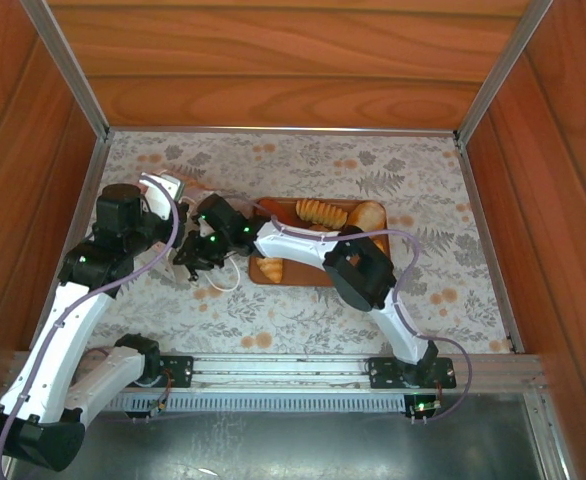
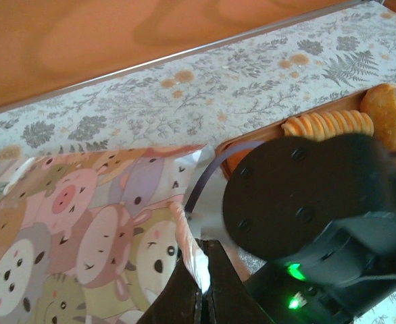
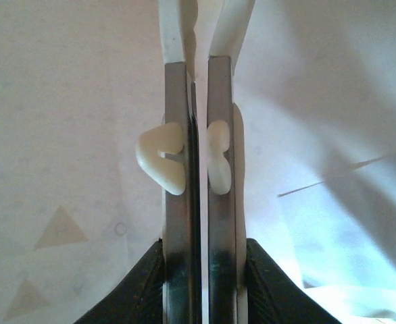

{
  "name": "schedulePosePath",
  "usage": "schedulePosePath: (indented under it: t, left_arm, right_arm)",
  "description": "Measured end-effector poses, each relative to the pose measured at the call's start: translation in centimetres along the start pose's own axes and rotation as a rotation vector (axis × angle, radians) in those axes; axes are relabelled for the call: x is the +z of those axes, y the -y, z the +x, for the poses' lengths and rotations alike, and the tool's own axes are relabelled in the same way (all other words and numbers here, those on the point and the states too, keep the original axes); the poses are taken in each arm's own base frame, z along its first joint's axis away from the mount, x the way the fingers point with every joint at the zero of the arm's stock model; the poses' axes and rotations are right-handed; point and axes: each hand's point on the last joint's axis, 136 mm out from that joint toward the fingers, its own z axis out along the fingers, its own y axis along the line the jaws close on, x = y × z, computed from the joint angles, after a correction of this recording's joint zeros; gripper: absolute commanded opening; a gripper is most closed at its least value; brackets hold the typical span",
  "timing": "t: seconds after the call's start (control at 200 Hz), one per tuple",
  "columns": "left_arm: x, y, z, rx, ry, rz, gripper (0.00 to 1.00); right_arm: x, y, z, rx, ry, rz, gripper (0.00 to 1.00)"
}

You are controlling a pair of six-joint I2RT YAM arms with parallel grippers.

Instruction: Take the fake bread out of the paper bag

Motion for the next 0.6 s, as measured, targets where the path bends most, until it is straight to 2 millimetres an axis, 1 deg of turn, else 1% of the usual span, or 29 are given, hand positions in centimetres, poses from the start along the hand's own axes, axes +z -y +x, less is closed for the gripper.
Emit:
schedulePosePath:
  t: [0.17, 0.32, 0.6]
  left_arm:
    - [0.0, -0.4, 0.1, 0.0, -0.002, -0.023, 0.0]
    - [0.0, -0.9, 0.1, 0.0, -0.004, -0.054, 0.0]
    - [-0.1, -1.9, 0.2, 0.0, -0.009, -0.113, 0.0]
  right_arm:
    - [-1.2, 0.7, 0.2, 0.009, 0.018, 0.019, 0.28]
    - [-1.9, 1.3, 1.0, 0.015, 0.018, 0.036, 0.28]
    - [-4.2, 1.2, 2.5, 0.012, 0.024, 0.047, 0.28]
